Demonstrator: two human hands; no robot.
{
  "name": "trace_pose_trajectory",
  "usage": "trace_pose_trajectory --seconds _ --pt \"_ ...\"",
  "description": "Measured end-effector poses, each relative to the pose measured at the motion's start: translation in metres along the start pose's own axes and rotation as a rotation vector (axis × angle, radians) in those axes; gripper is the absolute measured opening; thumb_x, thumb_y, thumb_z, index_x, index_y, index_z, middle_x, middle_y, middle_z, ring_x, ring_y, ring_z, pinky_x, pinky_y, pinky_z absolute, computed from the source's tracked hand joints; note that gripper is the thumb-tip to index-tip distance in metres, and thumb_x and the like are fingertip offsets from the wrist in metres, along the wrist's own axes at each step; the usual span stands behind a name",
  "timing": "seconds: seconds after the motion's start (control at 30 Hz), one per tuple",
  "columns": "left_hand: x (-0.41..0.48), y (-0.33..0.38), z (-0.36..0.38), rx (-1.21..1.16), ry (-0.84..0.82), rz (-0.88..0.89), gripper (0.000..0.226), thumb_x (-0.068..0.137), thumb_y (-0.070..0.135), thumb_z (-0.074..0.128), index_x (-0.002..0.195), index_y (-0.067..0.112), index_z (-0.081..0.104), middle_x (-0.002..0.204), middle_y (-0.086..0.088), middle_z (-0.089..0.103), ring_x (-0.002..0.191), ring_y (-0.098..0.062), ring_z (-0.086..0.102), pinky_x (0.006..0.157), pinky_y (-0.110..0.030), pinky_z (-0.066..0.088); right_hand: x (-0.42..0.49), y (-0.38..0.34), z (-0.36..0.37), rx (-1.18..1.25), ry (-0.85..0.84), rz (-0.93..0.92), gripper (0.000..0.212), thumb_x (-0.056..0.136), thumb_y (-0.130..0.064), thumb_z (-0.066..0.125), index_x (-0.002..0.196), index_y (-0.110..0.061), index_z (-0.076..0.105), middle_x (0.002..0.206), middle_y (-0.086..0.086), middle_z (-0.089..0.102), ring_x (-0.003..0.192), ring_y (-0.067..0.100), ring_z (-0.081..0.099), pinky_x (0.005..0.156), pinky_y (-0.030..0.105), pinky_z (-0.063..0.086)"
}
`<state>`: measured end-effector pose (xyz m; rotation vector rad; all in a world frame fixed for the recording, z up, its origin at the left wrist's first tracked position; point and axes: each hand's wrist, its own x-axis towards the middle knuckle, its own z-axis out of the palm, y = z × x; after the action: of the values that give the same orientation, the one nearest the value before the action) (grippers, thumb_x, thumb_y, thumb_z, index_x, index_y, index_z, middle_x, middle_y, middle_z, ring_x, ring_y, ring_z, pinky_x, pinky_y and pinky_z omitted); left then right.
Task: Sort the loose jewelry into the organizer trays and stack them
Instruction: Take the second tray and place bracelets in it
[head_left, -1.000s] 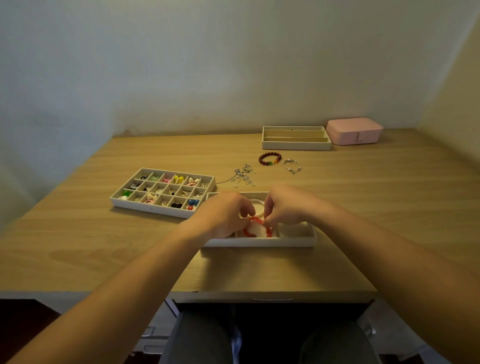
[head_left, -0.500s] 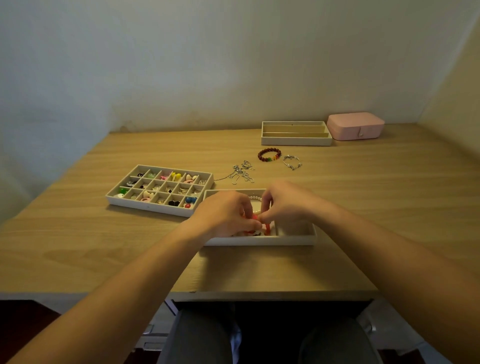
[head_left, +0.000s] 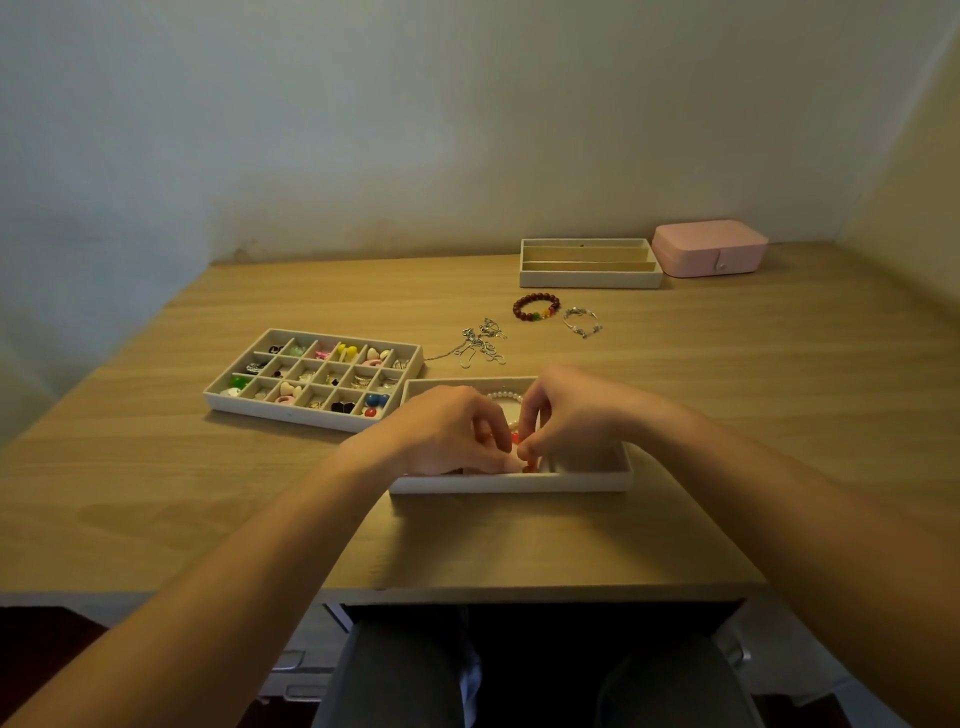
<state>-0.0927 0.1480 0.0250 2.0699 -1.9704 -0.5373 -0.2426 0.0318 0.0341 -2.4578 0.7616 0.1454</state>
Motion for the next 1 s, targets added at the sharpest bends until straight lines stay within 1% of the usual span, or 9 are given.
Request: trace_pose_trajectory --seconds 0.1,0.2,0.27,0.4,0.53,0.63,0.8,0.87,1.0 --pt "0.0 0.003 -0.003 0.031 -0.036 0.054 0.016 0.085 0.04 0.075 0.1 0.036 0.079 0.096 0.011 0.066 0.089 -0.009 0.057 0.074 -0.029 0.05 -0.005 -0.004 -0.003 -0.039 -0.088 -0.074 0.008 0.085 -0.028 0.08 0.093 -0.026 0.081 0.075 -0.013 0.062 0.069 0.007 0.053 0.053 0.016 0.039" --pt "0.002 0.007 -0.002 0.08 -0.063 0.085 0.013 0.09 0.033 0.071 0.101 0.035 0.078 0.094 0.01 0.067 0.086 -0.008 0.057 0.072 -0.026 0.047 -0.007 -0.007 -0.002 -0.078 -0.112 -0.091 0.01 0.086 -0.026 0.078 0.095 -0.025 0.082 0.067 -0.015 0.057 0.064 0.007 0.049 0.052 0.015 0.036" --pt "0.003 0.006 -0.001 0.101 -0.064 0.078 0.014 0.093 0.032 0.068 0.103 0.031 0.078 0.093 0.009 0.067 0.085 -0.009 0.058 0.069 -0.023 0.045 -0.007 -0.007 0.001 -0.078 -0.09 -0.093 0.011 0.084 -0.025 0.079 0.095 -0.024 0.082 0.068 -0.014 0.056 0.065 0.008 0.049 0.052 0.016 0.036" --pt "0.003 0.004 0.0 0.081 -0.038 0.049 0.016 0.096 0.029 0.064 0.105 0.026 0.077 0.093 0.006 0.066 0.085 -0.012 0.059 0.072 -0.028 0.047 -0.008 -0.006 0.005 -0.049 -0.052 -0.1 0.001 0.085 -0.025 0.078 0.085 -0.026 0.078 0.072 -0.014 0.058 0.067 0.008 0.05 0.055 0.017 0.035" --pt "0.0 0.002 -0.002 0.06 -0.016 0.039 0.016 0.096 0.028 0.065 0.106 0.025 0.077 0.09 0.009 0.064 0.086 -0.012 0.06 0.076 -0.03 0.049 -0.01 -0.007 0.004 -0.05 -0.067 -0.119 0.007 0.089 -0.025 0.074 0.094 -0.024 0.08 0.069 -0.014 0.056 0.064 0.007 0.049 0.056 0.018 0.034" --pt "-0.001 0.0 -0.002 0.091 -0.006 0.038 0.017 0.095 0.027 0.066 0.106 0.025 0.078 0.089 0.009 0.063 0.085 -0.011 0.059 0.074 -0.026 0.047 -0.013 -0.009 0.001 -0.057 -0.103 -0.126 0.009 0.092 -0.024 0.071 0.097 -0.024 0.079 0.067 -0.015 0.055 0.062 0.006 0.047 0.052 0.014 0.033" --pt "-0.004 0.003 -0.004 0.078 -0.022 0.044 0.018 0.094 0.026 0.066 0.107 0.028 0.078 0.087 0.011 0.061 0.082 -0.007 0.057 0.069 -0.022 0.042 -0.012 -0.013 0.001 -0.102 -0.143 -0.124 0.01 0.093 -0.023 0.069 0.096 -0.023 0.078 0.067 -0.015 0.055 0.063 0.006 0.047 0.054 0.016 0.033" --pt "-0.004 0.004 -0.004 0.091 -0.026 0.043 0.018 0.093 0.026 0.066 0.107 0.03 0.078 0.087 0.01 0.063 0.081 -0.007 0.057 0.068 -0.022 0.042 -0.011 -0.013 0.003 -0.102 -0.12 -0.115 0.007 0.091 -0.021 0.071 0.092 -0.024 0.078 0.069 -0.015 0.057 0.064 0.007 0.05 0.054 0.017 0.035" --pt "-0.004 0.003 -0.003 0.119 -0.016 0.038 0.018 0.094 0.031 0.066 0.108 0.027 0.077 0.086 0.009 0.063 0.077 -0.006 0.056 0.06 -0.016 0.036 -0.009 -0.012 0.009 -0.094 0.008 -0.079 0.006 0.084 -0.021 0.078 0.088 -0.024 0.076 0.076 -0.015 0.056 0.069 0.006 0.052 0.055 0.018 0.037"
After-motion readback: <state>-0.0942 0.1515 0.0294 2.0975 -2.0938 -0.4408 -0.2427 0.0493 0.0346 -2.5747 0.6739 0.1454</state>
